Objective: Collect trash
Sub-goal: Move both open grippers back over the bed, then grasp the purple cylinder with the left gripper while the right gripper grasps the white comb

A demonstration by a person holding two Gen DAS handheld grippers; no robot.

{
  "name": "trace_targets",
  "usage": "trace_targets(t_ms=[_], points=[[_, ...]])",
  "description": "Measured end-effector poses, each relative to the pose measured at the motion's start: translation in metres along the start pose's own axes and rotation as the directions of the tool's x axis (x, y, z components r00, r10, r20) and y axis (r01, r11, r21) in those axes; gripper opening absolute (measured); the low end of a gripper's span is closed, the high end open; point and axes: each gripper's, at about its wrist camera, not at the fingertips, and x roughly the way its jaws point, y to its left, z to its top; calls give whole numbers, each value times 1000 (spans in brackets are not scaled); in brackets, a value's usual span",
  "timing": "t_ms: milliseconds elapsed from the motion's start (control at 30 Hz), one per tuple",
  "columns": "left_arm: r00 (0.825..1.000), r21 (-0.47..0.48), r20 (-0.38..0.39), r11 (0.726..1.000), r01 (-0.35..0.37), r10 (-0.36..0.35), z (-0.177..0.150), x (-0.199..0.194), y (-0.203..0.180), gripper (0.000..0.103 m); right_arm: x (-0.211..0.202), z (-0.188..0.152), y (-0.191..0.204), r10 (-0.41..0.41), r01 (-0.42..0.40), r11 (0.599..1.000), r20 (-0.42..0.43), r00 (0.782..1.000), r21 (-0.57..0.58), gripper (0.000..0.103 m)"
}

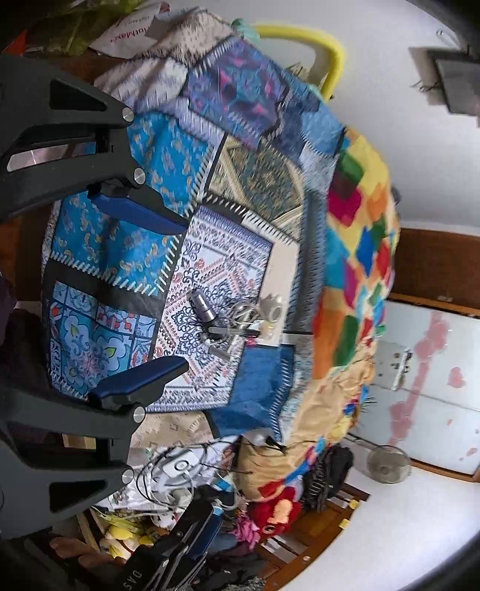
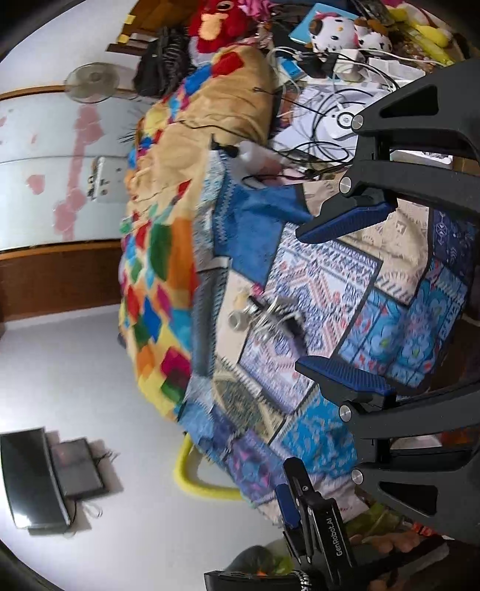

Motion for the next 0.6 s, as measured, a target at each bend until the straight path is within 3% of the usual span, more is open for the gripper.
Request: trace_targets(t_ms=[200, 367, 600], points=[[994, 26, -105, 1000, 14, -11, 5, 75, -5, 67, 46, 0, -20, -3, 6, 999, -84, 996, 33, 59], [984, 59, -179, 998, 15, -4, 8, 133, -4, 67, 86, 2, -29, 52, -42, 997, -133, 990, 71, 59], [974, 107, -226, 993, 56, -30, 11, 186, -4, 67, 141, 9, -25, 115, -100, 991, -179, 977, 87, 59]])
